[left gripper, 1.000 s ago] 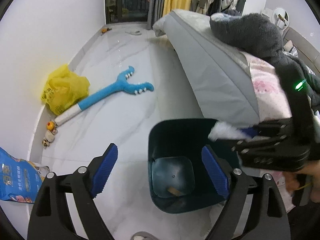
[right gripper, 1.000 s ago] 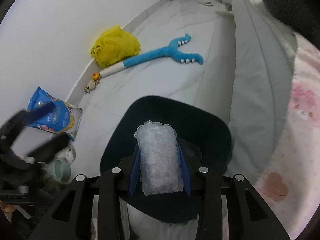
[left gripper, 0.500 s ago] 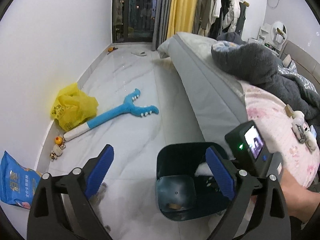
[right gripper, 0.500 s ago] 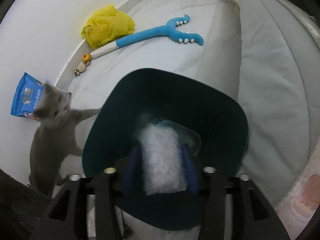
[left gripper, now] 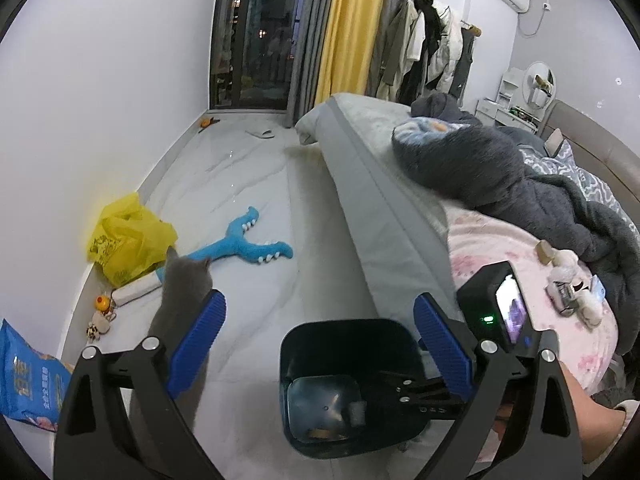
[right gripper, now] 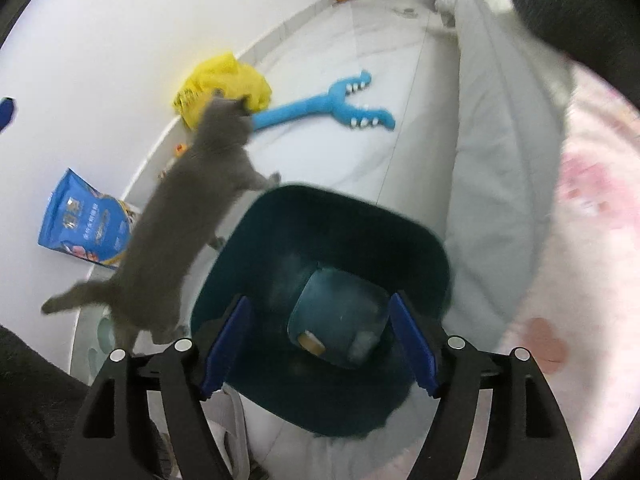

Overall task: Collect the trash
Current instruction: 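Return both tools to the bed above the remaining trash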

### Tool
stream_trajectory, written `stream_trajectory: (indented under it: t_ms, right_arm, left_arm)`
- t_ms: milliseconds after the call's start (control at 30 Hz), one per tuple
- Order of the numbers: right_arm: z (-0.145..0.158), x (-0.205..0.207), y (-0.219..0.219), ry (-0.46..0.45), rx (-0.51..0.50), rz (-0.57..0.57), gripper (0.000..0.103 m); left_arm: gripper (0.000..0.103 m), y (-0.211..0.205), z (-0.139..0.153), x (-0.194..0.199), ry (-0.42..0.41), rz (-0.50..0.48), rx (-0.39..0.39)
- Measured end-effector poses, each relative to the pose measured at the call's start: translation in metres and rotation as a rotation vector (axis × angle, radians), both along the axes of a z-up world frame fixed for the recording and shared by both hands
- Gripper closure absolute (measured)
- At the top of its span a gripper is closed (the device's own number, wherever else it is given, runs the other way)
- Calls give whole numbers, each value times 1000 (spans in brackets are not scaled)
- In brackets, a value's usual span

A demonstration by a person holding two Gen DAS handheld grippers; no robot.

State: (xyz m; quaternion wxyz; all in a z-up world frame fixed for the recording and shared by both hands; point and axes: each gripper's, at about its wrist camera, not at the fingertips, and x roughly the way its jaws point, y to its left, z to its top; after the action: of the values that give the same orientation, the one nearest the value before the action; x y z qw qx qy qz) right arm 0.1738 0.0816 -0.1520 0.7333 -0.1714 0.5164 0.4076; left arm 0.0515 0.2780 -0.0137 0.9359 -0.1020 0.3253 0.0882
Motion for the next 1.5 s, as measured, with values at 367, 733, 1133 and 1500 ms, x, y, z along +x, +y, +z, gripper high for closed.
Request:
stream_trajectory:
  t_ms: [367, 733, 1133, 1500]
  right_arm:
    - [83, 5, -60, -177, 131, -26, 18]
    - [109, 14, -134, -276, 141, -75, 14]
    - [115, 27, -200, -305, 127, -144, 13]
    - [106, 39, -256, -308, 102, -216, 13]
  left_arm:
    - [5, -40, 21, 16, -33, -53, 30]
    - [5, -91, 24, 42, -20, -112, 38]
    - [5, -144, 17, 61, 10, -185, 41]
    - [5, -186, 13, 77, 28, -240, 35]
